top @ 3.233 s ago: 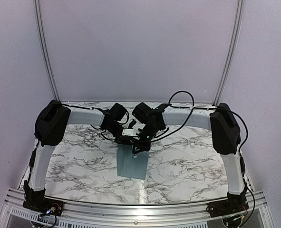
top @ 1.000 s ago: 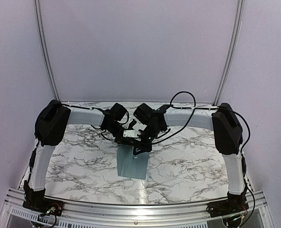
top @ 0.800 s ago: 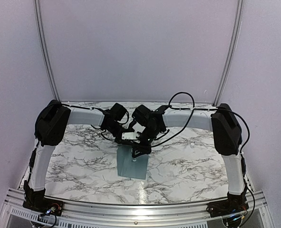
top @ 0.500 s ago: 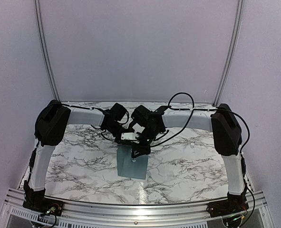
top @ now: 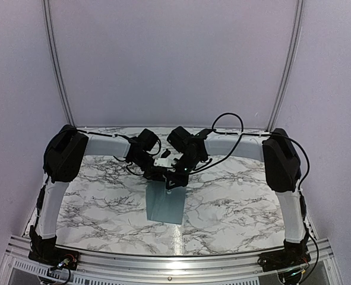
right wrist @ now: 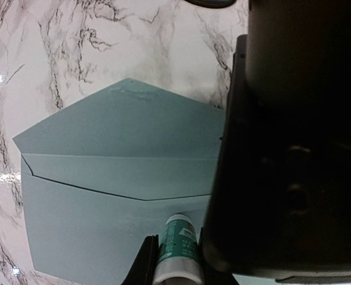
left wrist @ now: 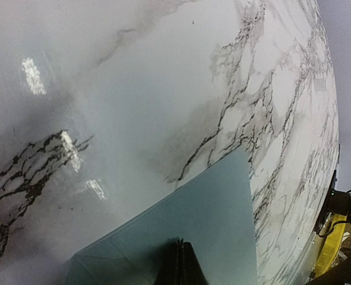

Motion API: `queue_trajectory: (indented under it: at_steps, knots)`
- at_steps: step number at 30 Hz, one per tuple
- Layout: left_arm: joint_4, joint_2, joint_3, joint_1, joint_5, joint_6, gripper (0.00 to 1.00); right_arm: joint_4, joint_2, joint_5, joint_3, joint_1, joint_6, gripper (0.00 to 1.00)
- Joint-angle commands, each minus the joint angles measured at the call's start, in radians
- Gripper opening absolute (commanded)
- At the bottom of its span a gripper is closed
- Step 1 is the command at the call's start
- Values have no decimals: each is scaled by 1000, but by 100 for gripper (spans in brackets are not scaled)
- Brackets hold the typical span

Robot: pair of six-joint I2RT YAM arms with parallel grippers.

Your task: Place the letter into the envelope and seal it

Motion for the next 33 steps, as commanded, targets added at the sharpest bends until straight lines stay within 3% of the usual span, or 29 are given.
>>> queue_trajectory:
  at_steps: [1, 11, 16, 21, 24, 27, 33]
  knots:
    - [-80, 53, -22, -9, -48, 18, 0, 20, -1, 16, 45, -14, 18, 0]
    - [-78, 77, 2, -2, -59, 11, 0, -114, -207, -269, 28, 11, -57, 0]
    - [-78, 72, 39, -3, -55, 0, 0, -146, -304, -291, -30, 6, -87, 0]
    - [-45, -30, 92, -5, -21, -7, 1, -165, -414, -367, -68, -68, -78, 0]
    - [-20, -145, 122, -16, -71, -10, 9, -140, -496, -421, -87, -129, -54, 0]
    - [110, -293, 47, -35, -160, 8, 23, -78, -595, -464, -125, -186, -17, 0]
    - [797, -657, -470, -87, -341, 10, 39, 152, -760, -552, -286, -311, 137, 0]
